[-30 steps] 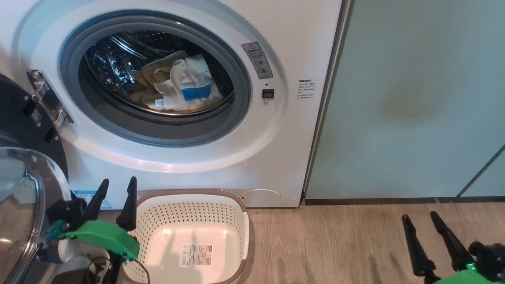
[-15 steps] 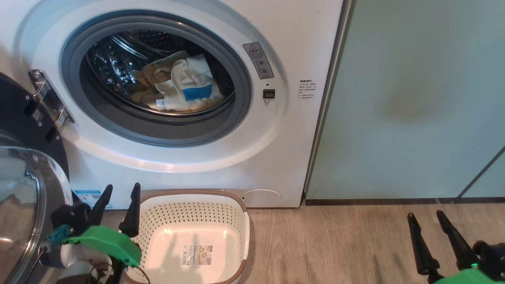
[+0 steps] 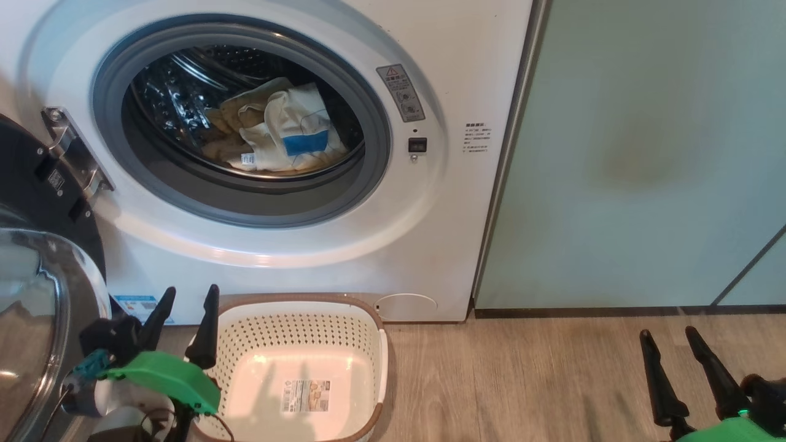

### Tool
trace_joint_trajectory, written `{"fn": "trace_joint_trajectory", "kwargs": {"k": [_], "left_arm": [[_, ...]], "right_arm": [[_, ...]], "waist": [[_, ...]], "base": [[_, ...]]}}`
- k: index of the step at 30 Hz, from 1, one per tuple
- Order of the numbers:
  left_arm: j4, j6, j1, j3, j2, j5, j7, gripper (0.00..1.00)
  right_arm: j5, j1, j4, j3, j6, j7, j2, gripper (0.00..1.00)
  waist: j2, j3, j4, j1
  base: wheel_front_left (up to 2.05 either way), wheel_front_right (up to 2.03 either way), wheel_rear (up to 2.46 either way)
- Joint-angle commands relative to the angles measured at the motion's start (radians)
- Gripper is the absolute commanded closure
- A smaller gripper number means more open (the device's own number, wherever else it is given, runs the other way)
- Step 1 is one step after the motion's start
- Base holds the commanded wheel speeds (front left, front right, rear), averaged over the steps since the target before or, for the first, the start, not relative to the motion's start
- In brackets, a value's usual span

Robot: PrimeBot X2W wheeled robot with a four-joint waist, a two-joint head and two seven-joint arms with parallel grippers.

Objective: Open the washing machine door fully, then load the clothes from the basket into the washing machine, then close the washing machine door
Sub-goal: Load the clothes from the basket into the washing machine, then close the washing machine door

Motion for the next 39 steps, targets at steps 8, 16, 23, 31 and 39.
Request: {"fn": "trace_joint_trajectory", "kwargs": {"k": [8,16,23,31,39], "left_arm": [[-0.033,-0.001,-0.047,0.031,0.028,-0.001,-0.008,0.0],[-0.033,-0.001,-0.048,0.03,0.031,-0.001,-0.008,0.0],[-0.036,-0.001,-0.045,0.031,0.028,0.0,-0.008,0.0],[-0.039,-0.001,-0.043,0.02,0.032,-0.007,-0.008,0.0],[-0.042,-0.001,-0.036,0.012,0.03,-0.006,-0.008,0.0]], "right_arm": [[-0.005,-0.028,-0.03,0.016,0.001,-0.007,-0.01,0.0],[-0.004,-0.027,-0.029,0.016,0.001,-0.007,-0.008,0.0],[-0.003,-0.025,-0.028,0.016,0.001,-0.007,-0.007,0.0],[-0.003,-0.024,-0.028,0.016,0.001,-0.007,-0.008,0.0],[-0.003,-0.02,-0.028,0.015,0.001,-0.007,-0.01,0.0]], "waist": [[-0.0001,0.0,0.003,0.0],[-0.0001,-0.002,0.002,0.0],[-0.0001,-0.003,0.003,0.0],[-0.0001,-0.008,0.003,0.0],[-0.0001,-0.015,0.003,0.0]], "base": [[-0.12,0.11,0.0],[-1.15,0.94,0.21],[-2.03,1.8,0.23],[-1.94,1.6,0.34],[-0.71,0.71,0.0]]}}
